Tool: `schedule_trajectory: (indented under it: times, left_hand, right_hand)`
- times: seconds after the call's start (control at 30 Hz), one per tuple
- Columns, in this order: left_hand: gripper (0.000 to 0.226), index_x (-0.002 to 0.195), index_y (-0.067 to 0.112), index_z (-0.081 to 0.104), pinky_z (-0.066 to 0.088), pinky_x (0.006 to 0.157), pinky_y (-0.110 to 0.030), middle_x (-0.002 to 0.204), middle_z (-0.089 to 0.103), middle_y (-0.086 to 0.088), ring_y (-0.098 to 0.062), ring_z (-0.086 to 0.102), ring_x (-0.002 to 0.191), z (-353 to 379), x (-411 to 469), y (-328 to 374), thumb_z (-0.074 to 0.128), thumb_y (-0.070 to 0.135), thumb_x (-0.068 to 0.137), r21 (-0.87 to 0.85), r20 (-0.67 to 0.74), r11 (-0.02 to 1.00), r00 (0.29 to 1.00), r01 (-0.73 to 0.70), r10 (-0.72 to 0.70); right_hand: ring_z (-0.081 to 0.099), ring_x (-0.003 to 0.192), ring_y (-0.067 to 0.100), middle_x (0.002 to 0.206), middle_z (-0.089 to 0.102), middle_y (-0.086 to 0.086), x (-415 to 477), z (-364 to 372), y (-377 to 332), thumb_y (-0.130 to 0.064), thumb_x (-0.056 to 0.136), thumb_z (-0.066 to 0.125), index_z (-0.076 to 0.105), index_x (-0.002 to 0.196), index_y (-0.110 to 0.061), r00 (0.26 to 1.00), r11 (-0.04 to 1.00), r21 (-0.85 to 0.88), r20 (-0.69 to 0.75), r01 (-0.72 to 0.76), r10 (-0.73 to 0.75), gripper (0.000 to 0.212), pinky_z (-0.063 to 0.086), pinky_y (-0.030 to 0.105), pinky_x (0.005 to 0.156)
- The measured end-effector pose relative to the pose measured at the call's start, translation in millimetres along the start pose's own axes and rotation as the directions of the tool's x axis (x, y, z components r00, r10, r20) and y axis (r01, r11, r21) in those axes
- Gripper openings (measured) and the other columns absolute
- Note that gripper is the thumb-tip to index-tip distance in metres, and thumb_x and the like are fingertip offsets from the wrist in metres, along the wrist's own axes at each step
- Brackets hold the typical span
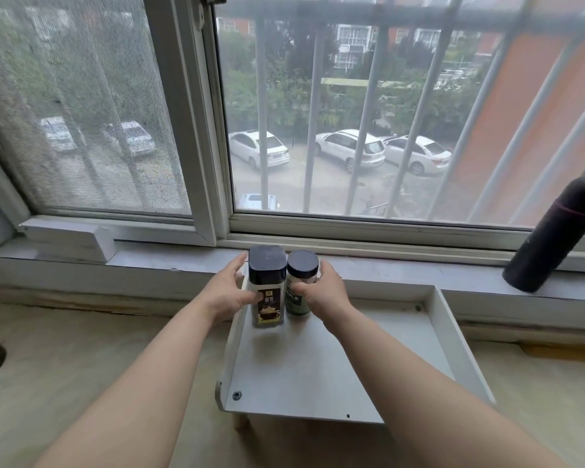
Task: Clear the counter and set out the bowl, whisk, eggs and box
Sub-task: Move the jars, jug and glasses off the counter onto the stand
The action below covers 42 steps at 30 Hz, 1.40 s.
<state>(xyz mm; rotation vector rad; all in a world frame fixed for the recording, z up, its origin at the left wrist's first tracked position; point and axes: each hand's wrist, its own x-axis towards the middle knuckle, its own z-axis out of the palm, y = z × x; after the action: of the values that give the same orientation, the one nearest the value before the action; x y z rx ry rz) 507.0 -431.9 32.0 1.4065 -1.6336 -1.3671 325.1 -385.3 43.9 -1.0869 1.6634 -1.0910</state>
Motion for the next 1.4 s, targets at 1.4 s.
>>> schedule_trajectory:
  times: [1.4]
  left_hand:
    - [0.035, 0.119, 0.006, 0.056, 0.049, 0.07, -0.031, 0.101, 0.062, -0.009, -0.02, 0.057, 0.079, 544.9, -196.4, 153.3, 0.06, 0.007, 0.084, -0.269, 0.186, 0.962, 0.983, 0.045, 0.006]
  right_hand:
    - [0.045, 0.132, 0.022, 0.147, 0.043, 0.012, -263.9, -487.2, 167.3, -0.007, 0.085, 0.063, 0.036, 0.144, -0.006, 0.802, 0.98, 0.169, -0.569, -0.107, 0.185, 0.065, 0.038, 0.032, 0.105]
